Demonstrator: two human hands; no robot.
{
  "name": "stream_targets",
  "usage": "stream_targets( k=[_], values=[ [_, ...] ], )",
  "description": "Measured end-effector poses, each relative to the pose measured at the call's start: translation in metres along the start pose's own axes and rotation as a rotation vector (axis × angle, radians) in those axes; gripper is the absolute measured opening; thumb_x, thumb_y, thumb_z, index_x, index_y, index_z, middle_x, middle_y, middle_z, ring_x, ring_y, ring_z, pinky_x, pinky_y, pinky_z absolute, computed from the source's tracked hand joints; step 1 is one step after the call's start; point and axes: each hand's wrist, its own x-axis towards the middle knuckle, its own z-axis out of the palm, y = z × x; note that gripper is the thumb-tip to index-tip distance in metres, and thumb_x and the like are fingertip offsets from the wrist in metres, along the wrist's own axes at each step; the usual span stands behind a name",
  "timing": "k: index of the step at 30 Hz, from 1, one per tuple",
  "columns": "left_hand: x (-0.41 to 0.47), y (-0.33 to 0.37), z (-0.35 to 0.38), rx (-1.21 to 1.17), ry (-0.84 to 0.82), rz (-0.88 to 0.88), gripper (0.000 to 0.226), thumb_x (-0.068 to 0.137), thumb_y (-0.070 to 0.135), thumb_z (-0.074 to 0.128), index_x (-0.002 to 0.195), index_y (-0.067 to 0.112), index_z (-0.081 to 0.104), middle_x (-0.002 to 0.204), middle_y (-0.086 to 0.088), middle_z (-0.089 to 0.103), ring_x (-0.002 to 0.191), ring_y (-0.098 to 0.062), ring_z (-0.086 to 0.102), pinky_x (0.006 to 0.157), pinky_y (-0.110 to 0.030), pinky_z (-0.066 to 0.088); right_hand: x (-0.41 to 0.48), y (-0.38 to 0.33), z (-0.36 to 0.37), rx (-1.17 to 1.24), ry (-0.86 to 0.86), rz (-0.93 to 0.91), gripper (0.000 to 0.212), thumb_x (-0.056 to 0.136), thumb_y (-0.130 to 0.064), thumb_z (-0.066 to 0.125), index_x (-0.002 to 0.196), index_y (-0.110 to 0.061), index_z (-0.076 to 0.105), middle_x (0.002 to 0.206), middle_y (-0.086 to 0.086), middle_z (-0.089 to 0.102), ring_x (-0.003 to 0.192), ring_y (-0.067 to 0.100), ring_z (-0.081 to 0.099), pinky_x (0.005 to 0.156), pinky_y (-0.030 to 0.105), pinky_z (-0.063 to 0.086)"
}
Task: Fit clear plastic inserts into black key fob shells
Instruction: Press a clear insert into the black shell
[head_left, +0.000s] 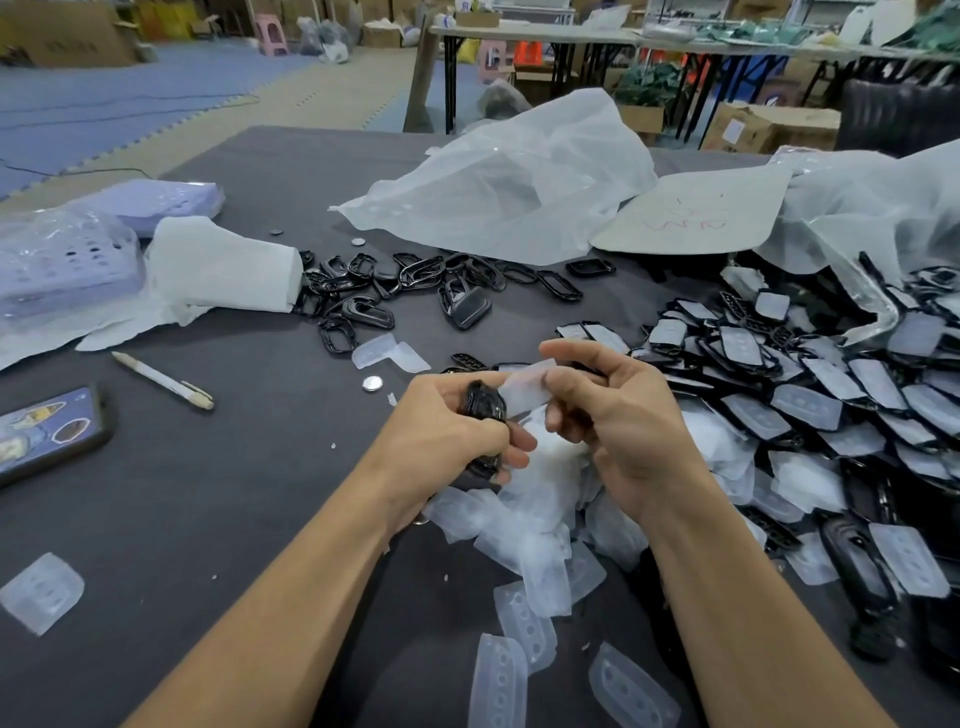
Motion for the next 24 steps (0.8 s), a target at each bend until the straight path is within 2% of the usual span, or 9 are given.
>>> stream_targets(
  k=[3,5,8,12,14,16,18,21,24],
  values=[
    [0.003,-0.003,0.002,0.002,0.105,-0.015,0.035,0.065,0.003,0.063,0.097,-0.002,0.075,0.085,-0.013,0.079,0.076,-0.025,0.078,0.058,-0.03,0.056,0.0,-0.001,0.003,0.05,0.063,-0.017,0.012,0.088,0.007,0.071,0.096,-0.003,0.072,0.062,0.01,0.069,0.05,0.016,0.062,0.045,0.021,0.044],
    [0.004,-0.004,0.001,-0.041,0.134,-0.046,0.037,0.065,0.002,0.063,0.1,0.003,0.074,0.086,-0.016,0.079,0.071,-0.024,0.076,0.057,-0.03,0.057,0.0,-0.002,0.002,0.082,0.136,-0.04,0.009,0.085,0.007,0.074,0.087,-0.002,0.073,0.066,0.011,0.072,0.051,0.017,0.064,0.046,0.022,0.048],
    [0.005,-0.002,0.0,-0.098,0.129,-0.075,0.051,0.07,-0.001,0.062,0.118,0.013,0.069,0.087,-0.021,0.078,0.067,-0.024,0.073,0.058,-0.03,0.058,0.001,-0.003,-0.001,0.069,0.198,-0.109,0.013,0.084,0.006,0.076,0.077,-0.005,0.074,0.066,0.011,0.07,0.05,0.017,0.062,0.047,0.023,0.046],
    [0.006,-0.003,0.001,-0.108,0.122,-0.039,0.059,0.092,-0.019,0.048,0.139,0.016,0.053,0.101,-0.019,0.077,0.089,-0.029,0.079,0.068,-0.035,0.065,0.0,-0.007,-0.002,0.0,0.115,-0.127,0.015,0.089,0.001,0.072,0.077,-0.008,0.075,0.066,0.007,0.066,0.052,0.017,0.054,0.054,0.027,0.041],
    [0.006,-0.003,0.0,-0.077,0.106,-0.021,0.051,0.096,-0.02,0.046,0.135,0.011,0.056,0.106,-0.017,0.074,0.094,-0.027,0.078,0.072,-0.035,0.065,-0.001,-0.01,-0.004,-0.051,-0.003,-0.123,0.019,0.09,0.0,0.072,0.076,-0.012,0.077,0.066,0.006,0.065,0.055,0.016,0.052,0.058,0.029,0.042],
    [0.004,-0.003,-0.001,-0.009,0.071,0.012,0.04,0.097,-0.016,0.051,0.128,0.008,0.062,0.108,-0.018,0.072,0.092,-0.024,0.075,0.076,-0.036,0.065,-0.004,-0.01,-0.002,-0.14,-0.11,-0.164,0.023,0.088,0.002,0.072,0.074,-0.014,0.079,0.065,0.004,0.067,0.055,0.013,0.051,0.055,0.023,0.042],
    [0.001,-0.002,-0.002,0.041,0.027,0.057,0.026,0.099,-0.007,0.06,0.116,0.009,0.07,0.1,-0.013,0.075,0.087,-0.018,0.072,0.074,-0.032,0.063,-0.006,-0.008,0.004,-0.27,-0.152,-0.218,0.022,0.085,0.003,0.075,0.073,-0.015,0.081,0.064,0.001,0.07,0.054,0.01,0.054,0.053,0.019,0.045],
    [-0.003,-0.001,-0.002,0.04,-0.005,0.099,0.023,0.099,0.001,0.065,0.111,0.015,0.077,0.088,-0.008,0.072,0.079,-0.015,0.067,0.073,-0.031,0.063,-0.007,0.001,0.013,-0.508,-0.063,-0.281,0.015,0.078,-0.006,0.084,0.072,-0.021,0.082,0.069,-0.005,0.076,0.063,0.011,0.07,0.064,0.028,0.058],
    [-0.002,-0.002,-0.001,0.035,-0.049,0.111,0.031,0.1,-0.003,0.06,0.111,0.019,0.078,0.089,-0.015,0.064,0.083,-0.019,0.061,0.084,-0.038,0.064,-0.008,0.009,0.017,-0.61,0.063,-0.386,0.015,0.075,-0.014,0.088,0.073,-0.027,0.082,0.066,-0.014,0.074,0.064,0.004,0.072,0.064,0.02,0.058]
  ],
)
